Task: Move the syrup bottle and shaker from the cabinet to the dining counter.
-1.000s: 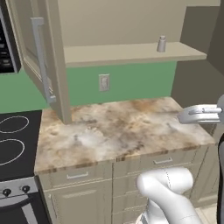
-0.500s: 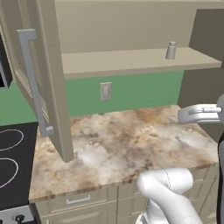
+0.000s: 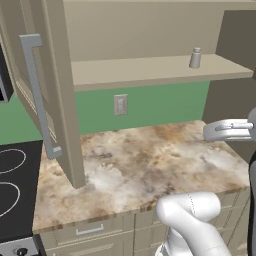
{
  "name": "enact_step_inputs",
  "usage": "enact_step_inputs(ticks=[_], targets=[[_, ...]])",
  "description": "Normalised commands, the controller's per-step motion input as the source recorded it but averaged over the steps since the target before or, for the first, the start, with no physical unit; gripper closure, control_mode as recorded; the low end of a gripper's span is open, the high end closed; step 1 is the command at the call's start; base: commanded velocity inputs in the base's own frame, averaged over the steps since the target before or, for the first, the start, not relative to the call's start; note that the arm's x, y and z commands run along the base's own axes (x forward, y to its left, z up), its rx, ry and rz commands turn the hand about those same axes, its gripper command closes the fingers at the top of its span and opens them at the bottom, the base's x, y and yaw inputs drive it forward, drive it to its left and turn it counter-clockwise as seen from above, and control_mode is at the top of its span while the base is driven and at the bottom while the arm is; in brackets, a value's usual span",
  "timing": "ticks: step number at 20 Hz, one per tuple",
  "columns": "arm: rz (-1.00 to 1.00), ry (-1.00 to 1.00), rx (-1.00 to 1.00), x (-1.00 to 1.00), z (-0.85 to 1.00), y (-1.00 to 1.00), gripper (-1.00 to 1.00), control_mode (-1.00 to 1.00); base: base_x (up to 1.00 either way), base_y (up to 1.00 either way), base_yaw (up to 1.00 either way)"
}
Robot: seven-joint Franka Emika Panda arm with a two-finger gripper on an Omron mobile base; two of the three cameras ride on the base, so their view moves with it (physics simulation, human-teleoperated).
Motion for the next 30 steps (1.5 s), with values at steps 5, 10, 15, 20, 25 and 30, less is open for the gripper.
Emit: enact_step_inputs(ticks=[5,10,15,20,25,30], targets=[[0.00,0.00,0.00,0.00,0.00,0.00,-1.00,1.00,0.04,0.00,0.00],[0.00,0.00,-0.01,0.00,0.02,0.00,-1.00,-1.00,0.00,0.00,0.00],[-0.07,-0.05,-0.05,0.00,0.05,0.03,-1.00,-1.00,0.00,0.00,0.00],[-0.12,-0.04,-0.03,-0.01,0.21,0.00,-1.00,-1.00,0.00,0.00,0.00],[-0.08,-0.04,-0.01,-0.11,0.13,-0.32,-1.00,-1.00,0.00,0.00,0.00],[0.00,-0.03,0.01,-0.15,0.06,-0.32,-1.00,-1.00,0.00,0.00,0.00]])
